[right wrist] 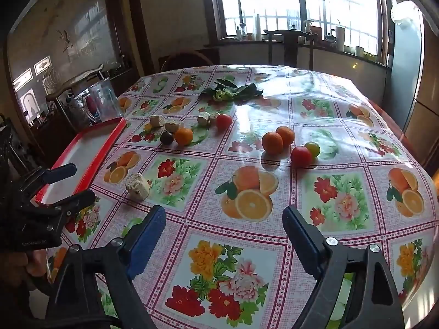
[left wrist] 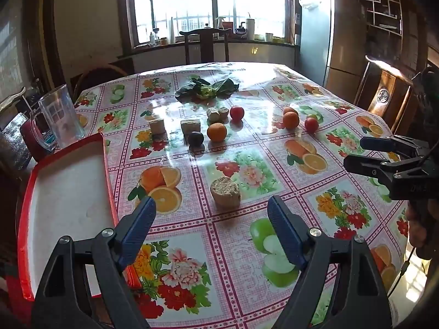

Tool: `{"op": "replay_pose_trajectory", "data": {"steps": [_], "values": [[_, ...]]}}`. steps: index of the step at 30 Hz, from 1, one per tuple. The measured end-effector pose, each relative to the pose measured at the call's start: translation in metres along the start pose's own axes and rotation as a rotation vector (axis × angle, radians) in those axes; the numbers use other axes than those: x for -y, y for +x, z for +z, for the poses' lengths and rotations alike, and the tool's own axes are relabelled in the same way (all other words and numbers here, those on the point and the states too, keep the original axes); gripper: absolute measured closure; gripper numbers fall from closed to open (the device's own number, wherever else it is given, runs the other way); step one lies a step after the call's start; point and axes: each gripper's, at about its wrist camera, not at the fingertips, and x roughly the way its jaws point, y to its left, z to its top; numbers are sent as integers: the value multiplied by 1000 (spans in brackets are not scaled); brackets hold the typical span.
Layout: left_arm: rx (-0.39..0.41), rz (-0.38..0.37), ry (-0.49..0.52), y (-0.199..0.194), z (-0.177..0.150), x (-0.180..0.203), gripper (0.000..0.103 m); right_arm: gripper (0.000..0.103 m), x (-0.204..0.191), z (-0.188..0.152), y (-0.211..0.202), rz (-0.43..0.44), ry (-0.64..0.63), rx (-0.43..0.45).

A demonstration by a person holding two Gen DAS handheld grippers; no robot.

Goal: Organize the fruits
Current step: 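Grasp the round beige cake with the left tool while the right tool grasps the red tomato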

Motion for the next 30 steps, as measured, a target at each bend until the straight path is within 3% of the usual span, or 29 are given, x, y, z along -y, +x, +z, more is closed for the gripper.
{"op": "replay_pose_trajectory", "data": {"steps": [4,11,12,24,30], "values": [[-6,-1,10,3,0,3,19,27,2,-1,1,6,-3,-5],[-27,-6,6,-1,6,1,19,27,6,0,-1,19,24,3],[2,-11,2,0,1,4,19,27,6,0,-1,18,24,5],[34,-10,6,2,2,5,19,25,7,1,0,23,30,8],[-19,-22,-6,8,1,4,19,25,13,0,6,35,50,3]]}}
